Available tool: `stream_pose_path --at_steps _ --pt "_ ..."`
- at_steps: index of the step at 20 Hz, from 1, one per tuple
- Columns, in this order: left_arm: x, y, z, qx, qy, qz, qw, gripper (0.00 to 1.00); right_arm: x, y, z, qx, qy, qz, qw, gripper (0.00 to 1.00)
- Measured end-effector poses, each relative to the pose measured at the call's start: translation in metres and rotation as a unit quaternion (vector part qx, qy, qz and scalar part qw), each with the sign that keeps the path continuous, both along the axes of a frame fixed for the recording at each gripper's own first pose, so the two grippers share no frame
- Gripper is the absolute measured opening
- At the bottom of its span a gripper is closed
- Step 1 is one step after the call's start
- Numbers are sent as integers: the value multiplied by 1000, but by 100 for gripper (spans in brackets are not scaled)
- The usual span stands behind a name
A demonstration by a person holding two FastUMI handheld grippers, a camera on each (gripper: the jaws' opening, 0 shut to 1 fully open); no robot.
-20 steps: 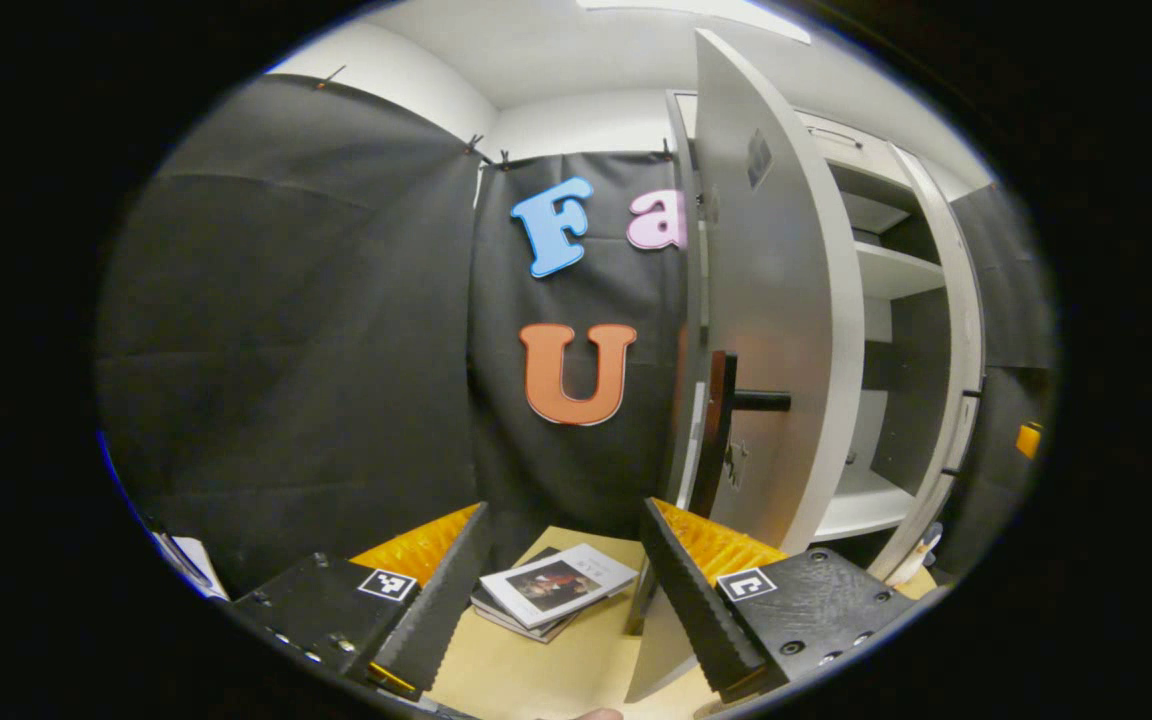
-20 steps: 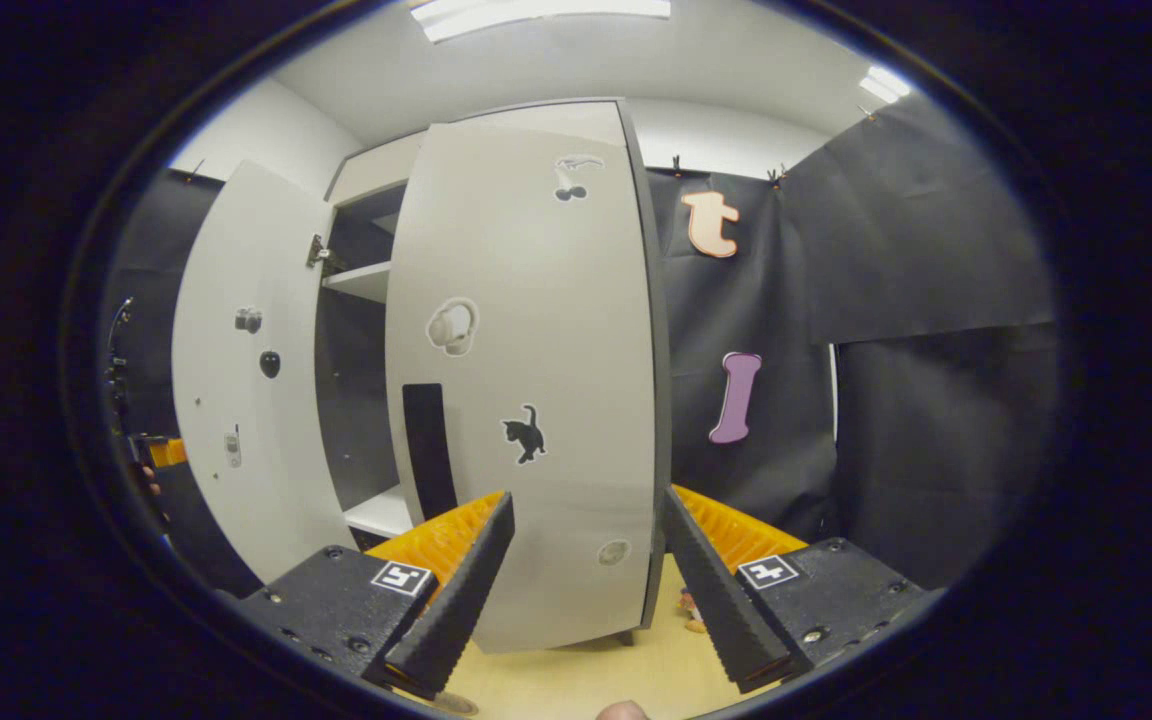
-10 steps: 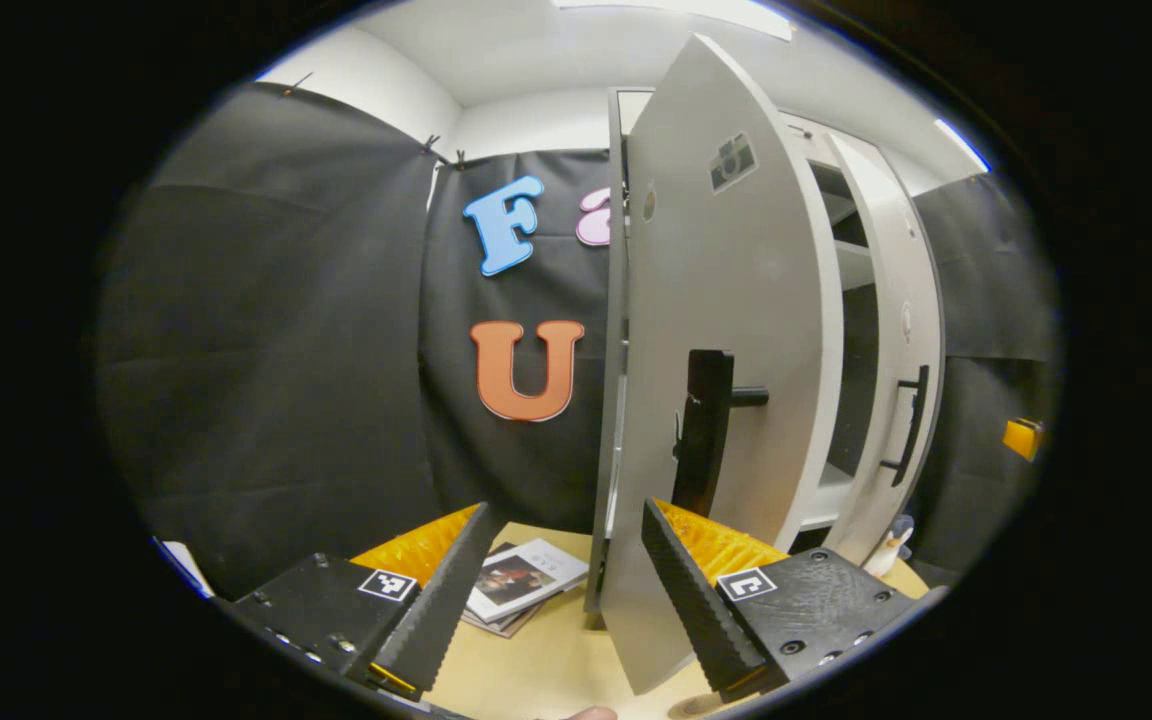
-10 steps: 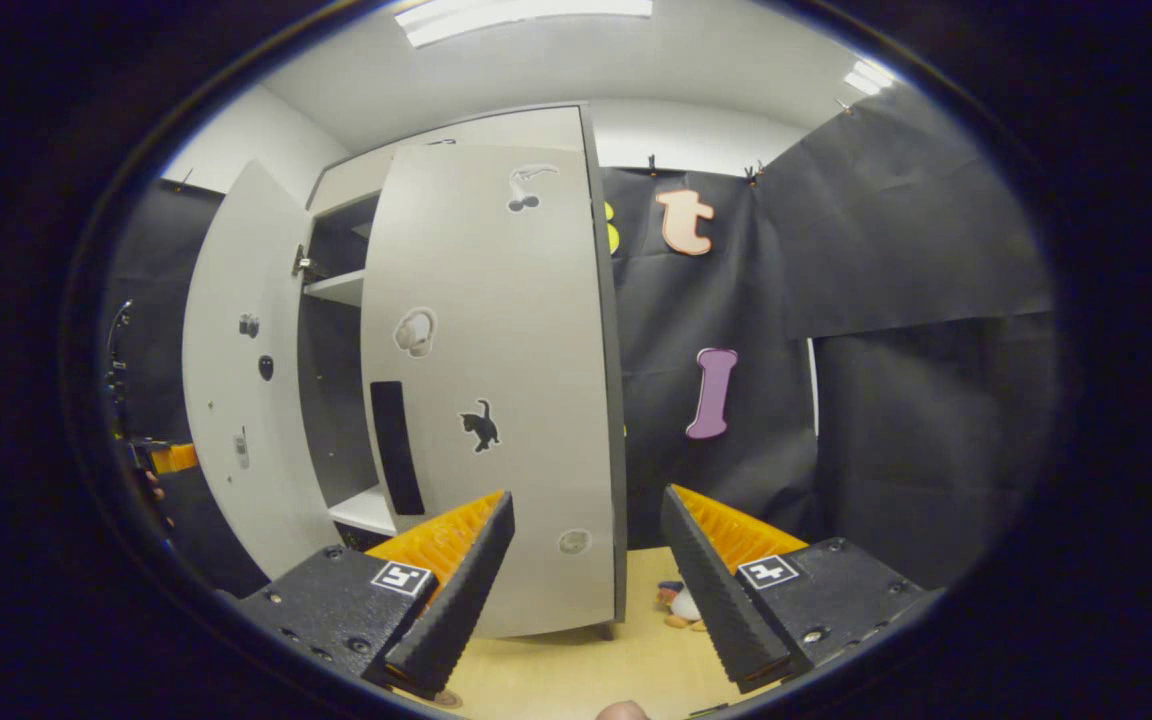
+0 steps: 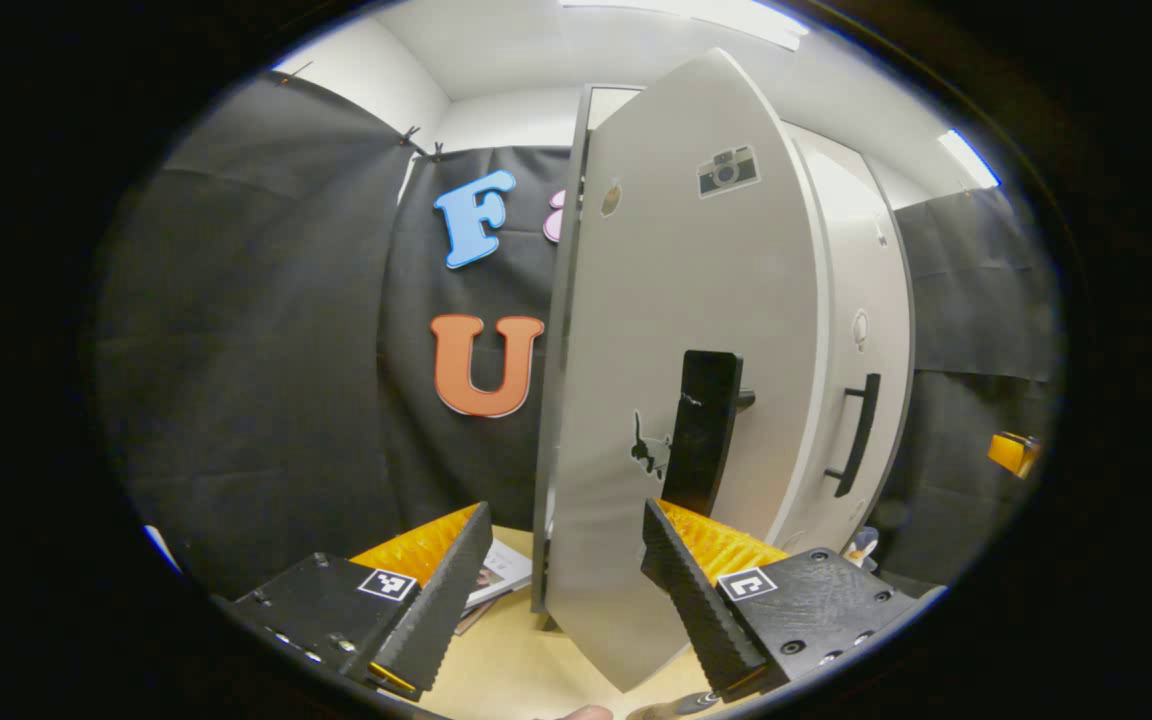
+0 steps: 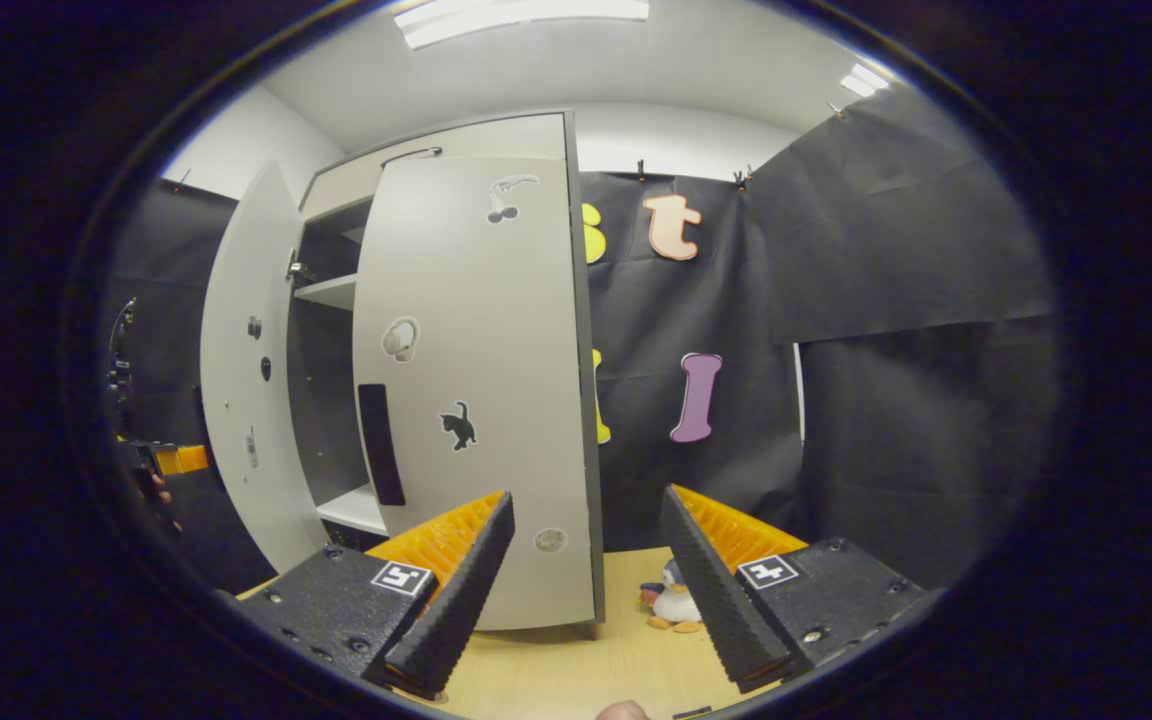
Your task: Grasp the bottle in the cabinet with the left hand and place it on the coaster, then close the right door with the right hand and the left door with the left hand.
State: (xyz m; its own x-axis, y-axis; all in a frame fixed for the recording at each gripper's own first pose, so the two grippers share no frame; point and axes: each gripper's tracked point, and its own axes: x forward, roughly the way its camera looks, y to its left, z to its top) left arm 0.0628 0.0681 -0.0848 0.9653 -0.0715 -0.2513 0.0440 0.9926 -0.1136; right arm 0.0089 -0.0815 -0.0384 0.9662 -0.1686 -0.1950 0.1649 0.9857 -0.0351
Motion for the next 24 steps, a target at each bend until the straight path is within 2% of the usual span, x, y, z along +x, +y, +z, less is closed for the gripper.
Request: stream_pose_path --at_steps 4,9,10,11,13,15,16,17,19,21,24 --pt "8 -34 3 -11 -7 -40 999 100 -8 -12 2 -7 0 -13 1000 96" --pt "19 -63 6 2 -12 -70 997 100 -22 -21 7 -8 -6 -23 1000 96" --pt "21 -70 6 3 -12 -73 997 89 -22 -22 9 -7 -7 -24 1000 96" --pt "23 -77 6 3 -12 -79 997 100 -22 -23 9 -7 -8 -26 1000 96" --pt "21 -89 12 3 -16 -90 996 100 -25 -24 11 -5 -10 -27 1000 96" --pt "17 -95 19 11 -25 -93 995 100 -30 -24 16 -3 -14 -24 1000 97" --pt "15 -96 25 15 -29 -92 995 90 -33 -23 18 -1 -17 -21 1000 96" --pt "12 -97 30 17 -34 -94 995 100 -34 -21 22 1 -21 -16 1000 96" --pt "4 -100 44 14 -46 -97 994 96 -32 -16 31 3 -32 -6 999 96" --pt "-5 -100 60 12 -64 -98 993 100 -27 -12 41 3 -46 2 999 96" --pt "-15 -87 85 18 -88 -83 992 100 -23 -4 54 0 -64 13 998 96"
